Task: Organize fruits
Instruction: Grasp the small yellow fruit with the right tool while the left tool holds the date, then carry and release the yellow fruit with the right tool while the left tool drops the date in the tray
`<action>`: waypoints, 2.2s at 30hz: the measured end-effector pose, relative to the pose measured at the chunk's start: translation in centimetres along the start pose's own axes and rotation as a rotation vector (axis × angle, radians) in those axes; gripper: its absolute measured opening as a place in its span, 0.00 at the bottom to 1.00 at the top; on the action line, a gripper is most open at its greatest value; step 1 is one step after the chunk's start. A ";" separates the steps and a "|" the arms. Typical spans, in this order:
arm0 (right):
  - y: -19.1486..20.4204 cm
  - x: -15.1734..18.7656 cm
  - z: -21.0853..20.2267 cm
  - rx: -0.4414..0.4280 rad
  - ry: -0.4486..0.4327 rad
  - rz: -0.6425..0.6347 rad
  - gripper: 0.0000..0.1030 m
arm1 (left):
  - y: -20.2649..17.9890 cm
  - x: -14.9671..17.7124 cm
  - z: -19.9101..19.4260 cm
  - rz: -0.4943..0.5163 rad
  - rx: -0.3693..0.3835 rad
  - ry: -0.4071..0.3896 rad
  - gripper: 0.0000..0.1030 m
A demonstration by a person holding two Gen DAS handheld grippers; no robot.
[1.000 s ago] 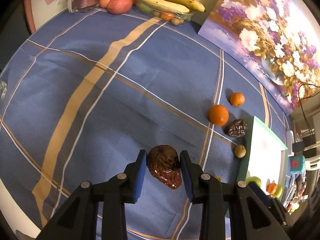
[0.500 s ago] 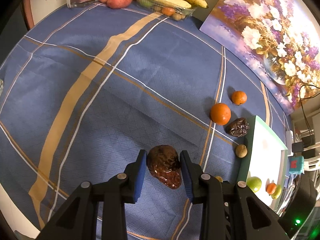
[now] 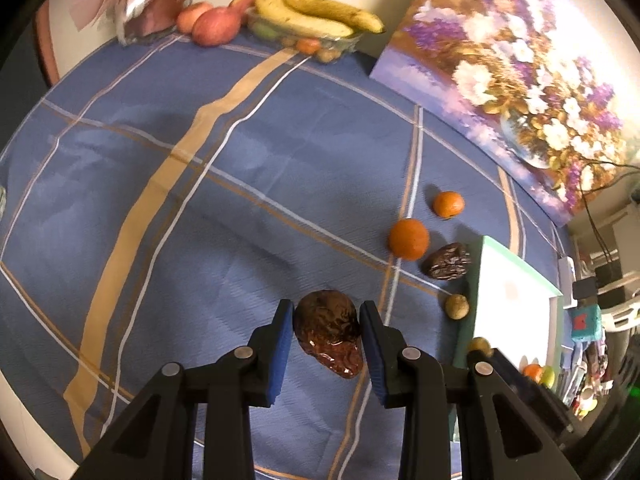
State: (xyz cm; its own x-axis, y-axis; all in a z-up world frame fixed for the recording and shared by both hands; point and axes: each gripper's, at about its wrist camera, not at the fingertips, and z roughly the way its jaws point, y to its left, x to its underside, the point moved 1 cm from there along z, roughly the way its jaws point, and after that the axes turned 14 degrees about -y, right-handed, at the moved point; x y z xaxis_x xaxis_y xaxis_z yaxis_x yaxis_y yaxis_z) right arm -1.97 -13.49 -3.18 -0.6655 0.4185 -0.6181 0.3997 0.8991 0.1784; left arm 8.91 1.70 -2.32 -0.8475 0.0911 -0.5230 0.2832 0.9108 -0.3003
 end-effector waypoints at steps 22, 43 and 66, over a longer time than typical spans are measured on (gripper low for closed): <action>-13.9 -4.2 -2.3 0.299 -0.063 0.223 0.24 | -16.1 1.1 3.8 0.327 0.221 0.046 0.35; -19.1 -4.2 1.2 0.357 0.016 0.275 0.24 | -20.4 3.5 10.3 0.417 0.214 0.146 0.35; -19.8 -3.0 2.0 0.381 0.065 0.270 0.25 | -20.7 3.6 9.7 0.416 0.213 0.188 0.52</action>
State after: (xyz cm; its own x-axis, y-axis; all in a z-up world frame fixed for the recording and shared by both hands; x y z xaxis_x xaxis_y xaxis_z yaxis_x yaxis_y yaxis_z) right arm -6.59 -32.78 -6.35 -0.5387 0.6490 -0.5372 0.7589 0.6507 0.0251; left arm 4.39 -20.75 -5.74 -0.7040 0.5177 -0.4861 0.6829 0.6814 -0.2634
